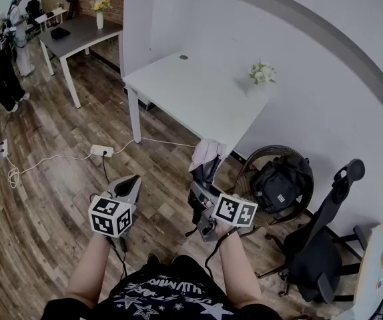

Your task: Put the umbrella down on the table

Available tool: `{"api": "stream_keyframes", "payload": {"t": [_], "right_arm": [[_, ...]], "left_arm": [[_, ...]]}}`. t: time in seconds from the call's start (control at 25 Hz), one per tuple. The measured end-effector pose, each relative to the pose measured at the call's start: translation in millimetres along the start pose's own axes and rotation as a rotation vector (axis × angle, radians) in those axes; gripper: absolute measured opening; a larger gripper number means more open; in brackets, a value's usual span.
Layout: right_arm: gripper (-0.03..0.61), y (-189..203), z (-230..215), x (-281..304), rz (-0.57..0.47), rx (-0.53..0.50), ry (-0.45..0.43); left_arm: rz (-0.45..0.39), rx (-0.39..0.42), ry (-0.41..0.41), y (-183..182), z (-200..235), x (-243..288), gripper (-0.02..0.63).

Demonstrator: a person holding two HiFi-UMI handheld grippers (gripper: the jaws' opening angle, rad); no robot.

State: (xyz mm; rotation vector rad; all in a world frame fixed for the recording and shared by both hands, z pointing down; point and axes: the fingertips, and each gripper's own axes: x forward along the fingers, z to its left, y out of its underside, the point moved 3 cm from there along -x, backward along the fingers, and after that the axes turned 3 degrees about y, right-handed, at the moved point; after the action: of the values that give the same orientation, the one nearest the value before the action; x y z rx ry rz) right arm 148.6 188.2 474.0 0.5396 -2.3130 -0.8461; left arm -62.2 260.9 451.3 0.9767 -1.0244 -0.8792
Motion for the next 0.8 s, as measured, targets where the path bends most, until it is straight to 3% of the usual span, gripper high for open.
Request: {"api": "stream_keyframes", "payload": {"t": [0.56,0.8], "right_arm": [[0.236,-7,-7,5,0.010,-0.018,0.014],[0.238,-1,-11,10,0.033,-0.022,0.050]], "left_arm": [[-0.011,-0.008,0.009,-8,-2,10,0.003],[0.007,-0.044,-0.011,4,10,1,0.003]]}}
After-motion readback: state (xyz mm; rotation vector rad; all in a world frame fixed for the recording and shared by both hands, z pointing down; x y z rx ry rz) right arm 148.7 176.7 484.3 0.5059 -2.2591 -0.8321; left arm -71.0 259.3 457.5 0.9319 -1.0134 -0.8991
